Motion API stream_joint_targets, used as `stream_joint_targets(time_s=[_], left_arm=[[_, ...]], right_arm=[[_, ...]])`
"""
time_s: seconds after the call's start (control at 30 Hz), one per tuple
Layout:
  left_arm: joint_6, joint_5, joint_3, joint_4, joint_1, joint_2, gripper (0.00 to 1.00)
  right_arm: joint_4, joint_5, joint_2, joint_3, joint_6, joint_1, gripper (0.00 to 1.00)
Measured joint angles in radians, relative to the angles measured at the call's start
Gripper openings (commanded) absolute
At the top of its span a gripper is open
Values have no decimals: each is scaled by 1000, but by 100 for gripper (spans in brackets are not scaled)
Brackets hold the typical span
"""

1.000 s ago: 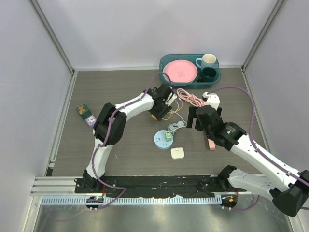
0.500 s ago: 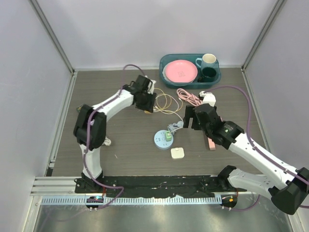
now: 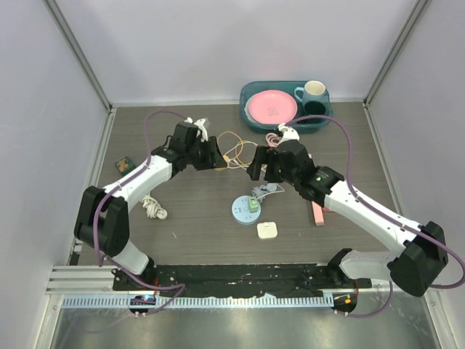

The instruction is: Insert the plug

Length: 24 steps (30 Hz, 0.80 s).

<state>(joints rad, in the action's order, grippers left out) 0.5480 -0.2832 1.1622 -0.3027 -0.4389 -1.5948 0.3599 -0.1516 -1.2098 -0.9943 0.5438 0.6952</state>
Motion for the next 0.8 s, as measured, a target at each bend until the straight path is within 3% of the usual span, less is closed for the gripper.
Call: stream_joint_targets(time_s=[0.3,0.63,0.8], left_arm=[[80,-43,-190,171,-3,141,24],[123,-47,-286,341,-45,211,25],[126,-11,-294,364,-54,211,25]], right_arm=[[-122,82,-130,-56,170,-2,85],[-229,166,-264,-87,288,-3,84],[-243,181,-283,-106,308,-4,76]])
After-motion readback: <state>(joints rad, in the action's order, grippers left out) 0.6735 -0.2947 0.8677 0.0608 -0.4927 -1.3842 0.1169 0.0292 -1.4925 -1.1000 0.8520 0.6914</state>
